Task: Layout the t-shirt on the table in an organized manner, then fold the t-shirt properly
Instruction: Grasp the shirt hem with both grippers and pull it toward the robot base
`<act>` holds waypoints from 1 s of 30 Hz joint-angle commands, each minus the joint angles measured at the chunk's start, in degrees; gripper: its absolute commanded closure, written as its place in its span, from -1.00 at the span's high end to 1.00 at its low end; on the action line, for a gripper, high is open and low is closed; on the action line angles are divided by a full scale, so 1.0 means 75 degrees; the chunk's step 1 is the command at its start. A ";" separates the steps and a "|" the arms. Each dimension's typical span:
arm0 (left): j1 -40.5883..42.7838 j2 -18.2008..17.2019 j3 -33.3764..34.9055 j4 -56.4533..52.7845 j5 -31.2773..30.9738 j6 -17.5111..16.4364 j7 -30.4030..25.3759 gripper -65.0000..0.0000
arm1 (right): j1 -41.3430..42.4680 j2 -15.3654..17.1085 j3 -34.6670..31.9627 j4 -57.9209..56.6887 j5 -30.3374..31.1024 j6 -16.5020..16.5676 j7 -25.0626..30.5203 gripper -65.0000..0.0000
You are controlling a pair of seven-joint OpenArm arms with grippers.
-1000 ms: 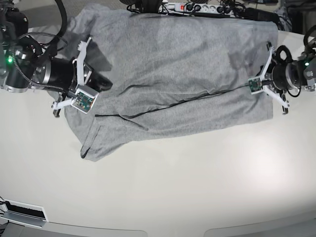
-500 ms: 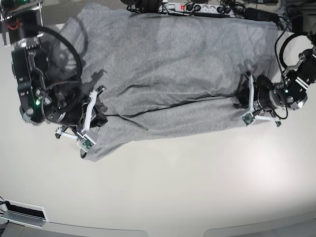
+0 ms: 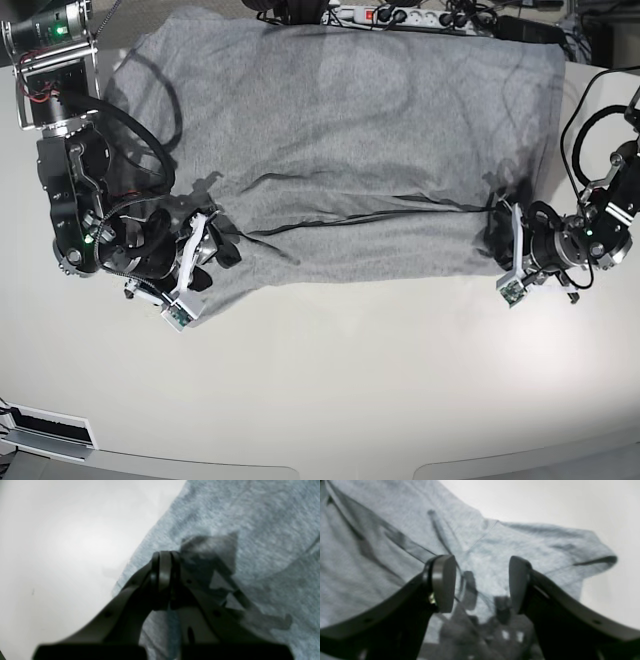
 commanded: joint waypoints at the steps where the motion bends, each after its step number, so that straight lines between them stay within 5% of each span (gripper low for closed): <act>1: -0.0169 -0.0119 -0.0087 0.0079 -0.0117 0.0032 -0.0087 -1.00 | 0.0172 0.0061 -0.0020 0.0099 -0.0055 0.0040 0.0265 0.12; 8: -0.0172 -0.0119 -0.0087 0.0079 -0.0353 0.0032 -0.0052 -1.00 | 0.0131 0.0061 -0.0734 0.0093 -0.0889 0.0032 0.0586 0.12; 13: -0.0169 -0.0119 -0.0087 0.0079 -0.0353 0.0032 -0.0026 -1.00 | 0.0131 0.0061 -0.1588 -0.0221 -0.2503 -0.1166 0.1460 0.17; 21: -0.0166 -0.0122 -0.0087 0.0079 -0.0353 0.0032 0.0143 -1.00 | 0.0131 0.0067 -0.1818 -0.0373 -0.3034 -0.2363 0.1533 0.16; 30: -0.0108 -0.0119 -0.0087 0.0079 -0.0382 0.0032 0.0134 -1.00 | 0.0131 0.0082 -0.1818 -0.0886 -0.3077 -0.2530 0.1918 0.09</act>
